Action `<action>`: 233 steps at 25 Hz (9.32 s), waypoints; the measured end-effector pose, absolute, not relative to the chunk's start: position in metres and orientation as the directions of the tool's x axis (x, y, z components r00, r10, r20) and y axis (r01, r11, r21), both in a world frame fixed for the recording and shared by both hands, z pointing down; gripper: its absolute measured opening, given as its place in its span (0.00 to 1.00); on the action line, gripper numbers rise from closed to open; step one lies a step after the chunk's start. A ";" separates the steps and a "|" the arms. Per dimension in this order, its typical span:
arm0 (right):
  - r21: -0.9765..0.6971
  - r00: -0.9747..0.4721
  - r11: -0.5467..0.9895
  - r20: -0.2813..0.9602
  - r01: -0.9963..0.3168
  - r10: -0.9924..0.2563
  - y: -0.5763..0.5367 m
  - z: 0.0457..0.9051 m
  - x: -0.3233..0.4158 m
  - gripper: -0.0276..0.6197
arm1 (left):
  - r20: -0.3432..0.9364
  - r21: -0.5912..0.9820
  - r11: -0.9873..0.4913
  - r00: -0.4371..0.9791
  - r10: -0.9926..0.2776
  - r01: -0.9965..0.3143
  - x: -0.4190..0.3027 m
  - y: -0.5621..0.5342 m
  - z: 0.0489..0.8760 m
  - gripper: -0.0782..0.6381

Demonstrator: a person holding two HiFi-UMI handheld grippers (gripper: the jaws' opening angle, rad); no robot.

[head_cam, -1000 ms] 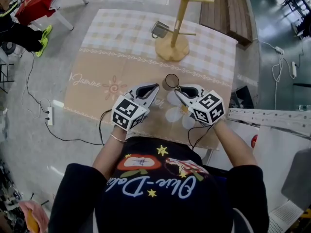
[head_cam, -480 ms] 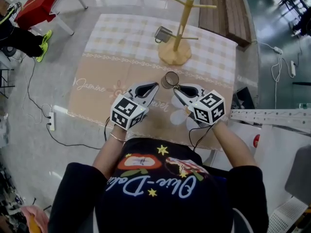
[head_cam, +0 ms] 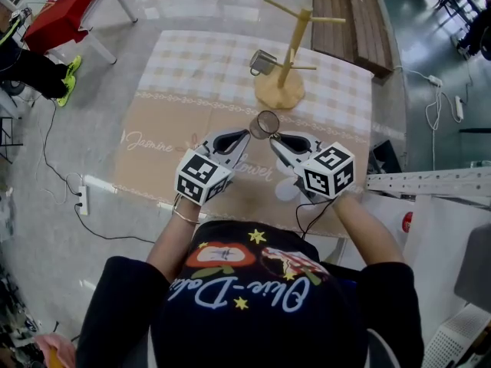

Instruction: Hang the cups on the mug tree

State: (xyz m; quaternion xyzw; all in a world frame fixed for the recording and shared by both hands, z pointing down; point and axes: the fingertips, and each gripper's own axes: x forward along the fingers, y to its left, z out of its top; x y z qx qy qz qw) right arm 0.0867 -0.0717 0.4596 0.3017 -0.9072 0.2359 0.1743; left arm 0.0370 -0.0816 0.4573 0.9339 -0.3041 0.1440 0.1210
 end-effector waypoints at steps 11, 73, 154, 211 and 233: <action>-0.361 -0.767 0.683 0.402 -0.635 -0.500 -0.089 0.431 0.064 0.12 | 0.308 0.115 -0.806 0.792 -0.527 -0.581 0.022 -0.096 0.441 0.12; -0.480 -0.779 0.636 0.188 -0.604 -0.598 -0.155 0.318 0.024 0.12 | 0.130 -0.039 -0.776 0.767 -0.629 -0.630 -0.008 -0.174 0.320 0.12; -0.730 -0.732 0.521 -0.042 -0.443 -0.681 -0.233 0.272 0.046 0.12 | 0.089 -0.100 -0.723 0.717 -0.691 -0.684 0.013 -0.254 0.261 0.12; -0.886 -0.632 0.406 -0.183 -0.226 -0.753 -0.234 0.273 0.082 0.12 | 0.078 -0.133 -0.755 0.753 -0.654 -0.642 0.053 -0.249 0.247 0.12; -0.888 -0.623 0.418 -0.219 -0.192 -0.751 -0.234 0.271 0.082 0.12 | 0.068 -0.132 -0.768 0.767 -0.638 -0.627 0.053 -0.249 0.246 0.12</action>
